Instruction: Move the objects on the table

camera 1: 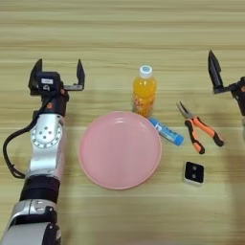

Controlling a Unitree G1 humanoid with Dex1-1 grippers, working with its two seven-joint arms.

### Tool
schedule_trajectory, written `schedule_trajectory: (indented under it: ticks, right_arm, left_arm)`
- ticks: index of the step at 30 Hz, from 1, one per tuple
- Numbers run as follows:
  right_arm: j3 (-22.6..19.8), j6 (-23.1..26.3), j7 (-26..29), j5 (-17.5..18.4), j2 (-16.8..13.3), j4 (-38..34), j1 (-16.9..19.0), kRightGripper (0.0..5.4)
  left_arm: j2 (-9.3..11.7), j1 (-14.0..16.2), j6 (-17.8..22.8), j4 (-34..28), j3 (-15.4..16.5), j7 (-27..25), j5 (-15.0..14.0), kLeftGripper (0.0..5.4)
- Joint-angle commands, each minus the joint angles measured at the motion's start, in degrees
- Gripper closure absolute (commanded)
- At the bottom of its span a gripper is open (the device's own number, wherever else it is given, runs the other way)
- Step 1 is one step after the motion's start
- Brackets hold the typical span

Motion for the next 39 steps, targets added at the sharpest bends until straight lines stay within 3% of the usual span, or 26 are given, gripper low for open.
schedule_trajectory:
  ticks: [1,10,20,30,39]
  right_arm:
    - [-1.8,-3.34,-0.28,0.56,-0.15,4.94,0.11,0.03]
    - [-4.66,-9.53,0.87,2.88,-0.39,16.47,-2.24,0.03]
    - [-5.3,-10.32,2.5,4.5,-0.51,23.45,-4.96,0.03]
    - [-5.16,-11.1,3.54,3.7,-1.14,27.04,-6.64,0.03]
    - [-4.79,-12.01,3.1,2.55,-1.07,27.8,-6.95,0.03]
  left_arm:
    - [0.96,-0.37,-1.19,0.3,0.43,0.24,0.43,0.0]
    - [0.82,0.06,-3.45,2.15,0.03,0.56,1.18,0.0]
    - [2.01,-1.19,-7.3,6.11,-0.09,1.29,2.57,0.0]
    - [1.81,-3.38,-10.49,11.7,-0.11,0.96,2.06,0.0]
    - [1.44,-2.56,-10.41,10.85,-0.79,-1.29,0.99,0.0]
